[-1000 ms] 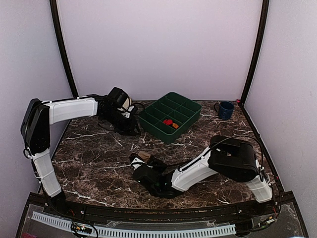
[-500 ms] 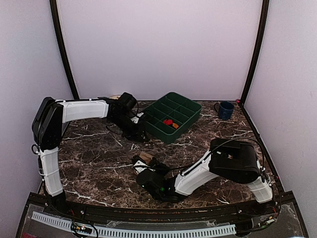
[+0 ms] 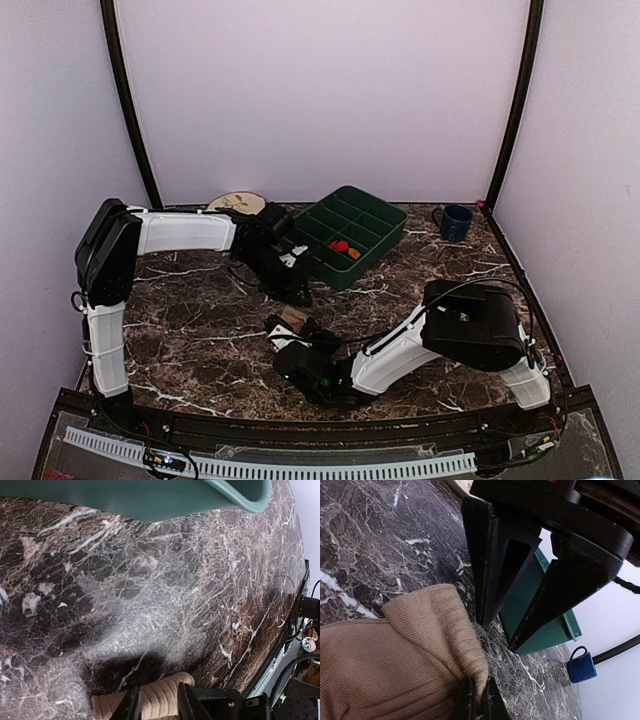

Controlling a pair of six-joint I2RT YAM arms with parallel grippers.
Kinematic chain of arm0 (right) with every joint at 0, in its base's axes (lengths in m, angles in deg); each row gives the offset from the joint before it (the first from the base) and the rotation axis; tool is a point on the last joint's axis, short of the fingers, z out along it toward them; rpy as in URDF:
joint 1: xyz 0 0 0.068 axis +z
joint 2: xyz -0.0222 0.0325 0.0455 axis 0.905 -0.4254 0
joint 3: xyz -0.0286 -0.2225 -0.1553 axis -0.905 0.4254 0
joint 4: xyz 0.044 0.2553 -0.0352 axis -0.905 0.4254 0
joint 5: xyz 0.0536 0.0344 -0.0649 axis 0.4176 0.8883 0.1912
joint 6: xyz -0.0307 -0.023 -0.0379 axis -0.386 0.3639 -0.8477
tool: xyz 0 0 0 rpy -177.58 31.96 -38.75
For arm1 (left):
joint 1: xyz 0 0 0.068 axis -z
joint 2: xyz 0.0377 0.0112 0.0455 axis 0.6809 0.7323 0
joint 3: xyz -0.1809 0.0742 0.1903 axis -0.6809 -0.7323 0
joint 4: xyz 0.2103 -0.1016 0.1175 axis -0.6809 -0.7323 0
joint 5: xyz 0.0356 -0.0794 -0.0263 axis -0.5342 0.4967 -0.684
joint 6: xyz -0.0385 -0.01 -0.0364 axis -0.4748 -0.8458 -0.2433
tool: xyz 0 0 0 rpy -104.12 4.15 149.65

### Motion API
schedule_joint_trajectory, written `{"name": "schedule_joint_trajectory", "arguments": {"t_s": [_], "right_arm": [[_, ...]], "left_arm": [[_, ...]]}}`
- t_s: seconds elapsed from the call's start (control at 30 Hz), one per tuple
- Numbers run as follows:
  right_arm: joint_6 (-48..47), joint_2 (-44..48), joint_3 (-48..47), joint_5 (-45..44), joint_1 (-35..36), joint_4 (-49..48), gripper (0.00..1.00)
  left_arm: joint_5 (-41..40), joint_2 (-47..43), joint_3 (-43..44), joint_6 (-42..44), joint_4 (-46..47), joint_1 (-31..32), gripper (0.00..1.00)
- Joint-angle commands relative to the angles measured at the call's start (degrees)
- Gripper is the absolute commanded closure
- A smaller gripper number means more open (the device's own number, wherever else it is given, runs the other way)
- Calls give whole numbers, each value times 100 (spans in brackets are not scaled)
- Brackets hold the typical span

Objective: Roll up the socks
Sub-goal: Roll the sock at the center of the board.

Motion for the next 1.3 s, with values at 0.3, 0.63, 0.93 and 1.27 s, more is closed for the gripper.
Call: {"name": "schedule_joint_trajectory", "arguments": {"t_s": [0.3, 0.63, 0.93, 1.27], "right_arm": [[-23, -401, 478, 549, 273, 1425, 100], [-167, -288, 556, 642, 251, 1598, 100], [184, -127, 569, 683, 105, 1849, 100], [311, 133, 850, 834, -21, 1704, 100]], "left_arm": [[-212, -32, -663, -40, 365, 131, 72], [-304, -139, -835, -212, 537, 213, 72], [-457, -234, -782, -199, 406, 227, 72], [338, -630, -1568, -363, 738, -230, 69]]}}
